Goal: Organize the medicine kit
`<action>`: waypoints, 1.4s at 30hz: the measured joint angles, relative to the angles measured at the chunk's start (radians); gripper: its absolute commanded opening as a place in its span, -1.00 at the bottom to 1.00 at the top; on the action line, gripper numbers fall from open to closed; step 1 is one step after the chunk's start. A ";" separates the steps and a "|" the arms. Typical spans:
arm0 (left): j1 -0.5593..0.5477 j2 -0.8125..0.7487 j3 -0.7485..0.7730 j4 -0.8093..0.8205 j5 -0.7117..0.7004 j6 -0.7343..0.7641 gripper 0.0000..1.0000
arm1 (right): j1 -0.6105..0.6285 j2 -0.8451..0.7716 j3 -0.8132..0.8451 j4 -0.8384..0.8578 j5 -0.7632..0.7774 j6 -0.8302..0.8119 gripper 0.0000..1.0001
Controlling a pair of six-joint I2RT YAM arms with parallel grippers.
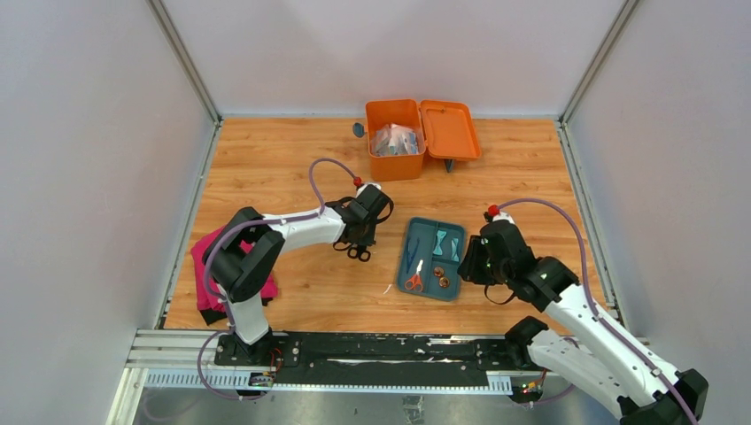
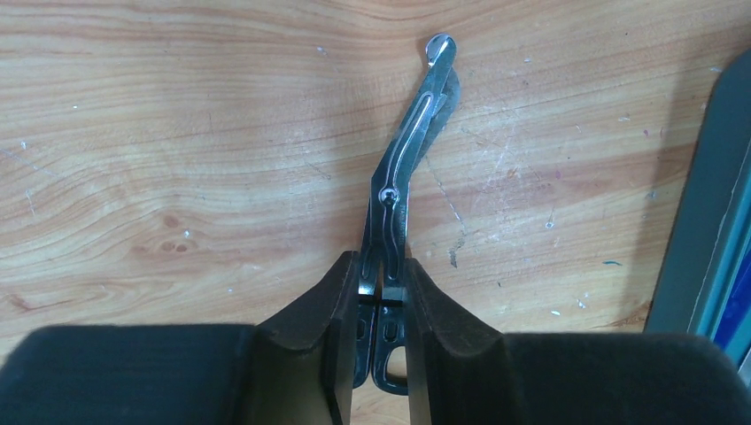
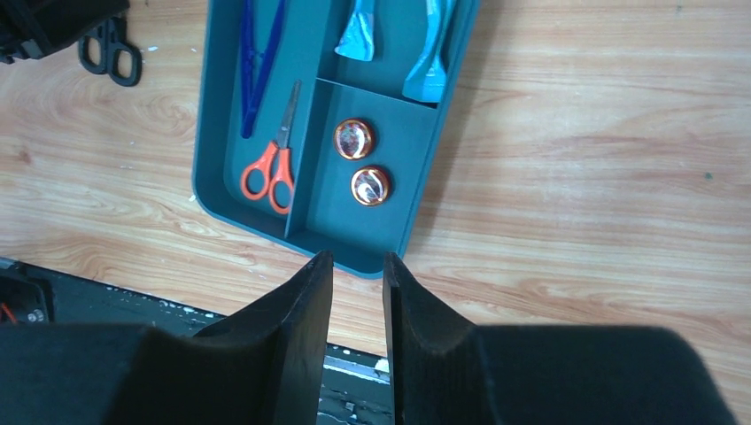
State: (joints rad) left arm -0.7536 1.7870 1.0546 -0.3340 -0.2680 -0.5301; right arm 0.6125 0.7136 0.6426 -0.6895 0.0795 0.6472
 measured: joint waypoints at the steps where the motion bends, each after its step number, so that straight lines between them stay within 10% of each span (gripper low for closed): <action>1: 0.000 0.000 0.000 0.000 0.000 0.000 -0.77 | 0.000 0.004 0.000 0.008 -0.006 0.000 -0.35; 42: 0.111 -0.177 -0.196 0.040 0.164 -0.061 -0.87 | 0.192 1.015 0.283 0.805 -0.395 0.226 -0.16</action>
State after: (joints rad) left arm -0.6422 1.6096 0.8589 -0.2939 -0.1036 -0.5907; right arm 0.8040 1.7287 0.9253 0.1150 -0.3157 0.8734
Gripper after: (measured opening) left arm 0.257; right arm 0.417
